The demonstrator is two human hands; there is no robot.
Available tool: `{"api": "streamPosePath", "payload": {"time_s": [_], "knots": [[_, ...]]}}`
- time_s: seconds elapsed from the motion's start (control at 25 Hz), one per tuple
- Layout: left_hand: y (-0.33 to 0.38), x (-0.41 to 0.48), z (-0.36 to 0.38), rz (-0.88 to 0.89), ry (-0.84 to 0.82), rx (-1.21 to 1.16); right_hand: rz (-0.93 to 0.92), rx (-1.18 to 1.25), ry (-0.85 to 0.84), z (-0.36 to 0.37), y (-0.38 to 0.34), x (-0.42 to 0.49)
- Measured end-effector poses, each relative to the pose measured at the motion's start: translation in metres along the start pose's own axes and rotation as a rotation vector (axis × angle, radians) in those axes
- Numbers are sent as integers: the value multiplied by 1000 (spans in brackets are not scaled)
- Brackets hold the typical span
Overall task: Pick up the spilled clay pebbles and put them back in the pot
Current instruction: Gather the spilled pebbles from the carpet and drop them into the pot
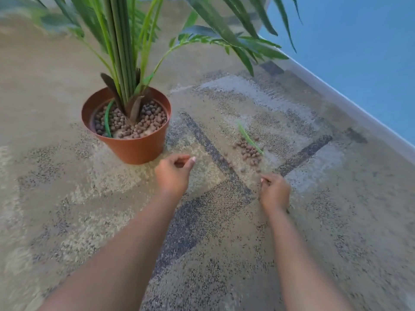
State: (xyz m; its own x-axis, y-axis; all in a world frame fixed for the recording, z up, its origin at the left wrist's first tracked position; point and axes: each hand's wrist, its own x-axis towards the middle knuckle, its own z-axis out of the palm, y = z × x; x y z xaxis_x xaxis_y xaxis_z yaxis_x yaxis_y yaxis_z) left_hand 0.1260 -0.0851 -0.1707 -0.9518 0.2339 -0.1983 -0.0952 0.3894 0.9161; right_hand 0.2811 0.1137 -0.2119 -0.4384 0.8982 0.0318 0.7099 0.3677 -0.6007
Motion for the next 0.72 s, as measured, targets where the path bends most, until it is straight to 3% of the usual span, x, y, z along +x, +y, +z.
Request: {"api": "streamPosePath", "payload": {"time_s": [0.36,0.6,0.72], "knots": [[-14,37,105,97,-211,162,-154,107,-46,23,-26,11],[-23,47,116,294,-228,460,-316,-27,-192,28,-28,13],[-25,41,114,306,-240,464,-302,12,-143,24,-29,6]]}}
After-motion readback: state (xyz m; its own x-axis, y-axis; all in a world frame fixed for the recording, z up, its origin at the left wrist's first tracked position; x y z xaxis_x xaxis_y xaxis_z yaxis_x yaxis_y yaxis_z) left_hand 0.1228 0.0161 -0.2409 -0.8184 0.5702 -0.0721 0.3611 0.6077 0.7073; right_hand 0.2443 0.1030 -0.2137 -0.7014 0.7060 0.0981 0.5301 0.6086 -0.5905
